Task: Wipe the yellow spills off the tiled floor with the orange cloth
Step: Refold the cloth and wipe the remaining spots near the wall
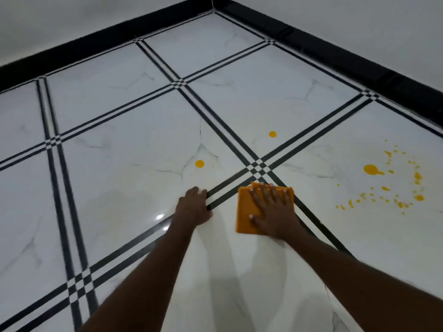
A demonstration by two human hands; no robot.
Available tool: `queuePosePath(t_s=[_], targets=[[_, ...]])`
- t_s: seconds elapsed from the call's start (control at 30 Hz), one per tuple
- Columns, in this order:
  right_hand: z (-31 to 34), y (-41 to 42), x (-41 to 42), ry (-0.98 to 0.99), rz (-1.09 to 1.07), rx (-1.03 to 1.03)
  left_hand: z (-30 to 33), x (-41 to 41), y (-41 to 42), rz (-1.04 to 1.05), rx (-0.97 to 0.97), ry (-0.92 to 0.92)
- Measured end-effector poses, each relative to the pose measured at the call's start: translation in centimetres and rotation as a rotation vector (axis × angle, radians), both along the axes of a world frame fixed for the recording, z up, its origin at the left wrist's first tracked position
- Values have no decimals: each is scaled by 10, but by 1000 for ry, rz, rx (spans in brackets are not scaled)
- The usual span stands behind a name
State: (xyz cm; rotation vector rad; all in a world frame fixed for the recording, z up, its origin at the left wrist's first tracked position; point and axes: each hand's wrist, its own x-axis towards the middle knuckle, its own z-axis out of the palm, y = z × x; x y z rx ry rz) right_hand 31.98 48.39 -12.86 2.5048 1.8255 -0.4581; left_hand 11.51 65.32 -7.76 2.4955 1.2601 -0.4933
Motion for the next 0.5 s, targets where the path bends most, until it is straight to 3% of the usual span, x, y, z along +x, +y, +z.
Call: queuePosePath(t_s=[0.17, 0.37, 0.5], targets=[[22, -21, -12, 46, -81, -98, 22, -27, -5, 34, 21, 30], [-5, 21, -45, -14, -147, 55, -16, -49, 19, 38, 122, 21], [-25, 109, -61, -5, 184, 202, -34, -60, 24, 30, 157, -32]])
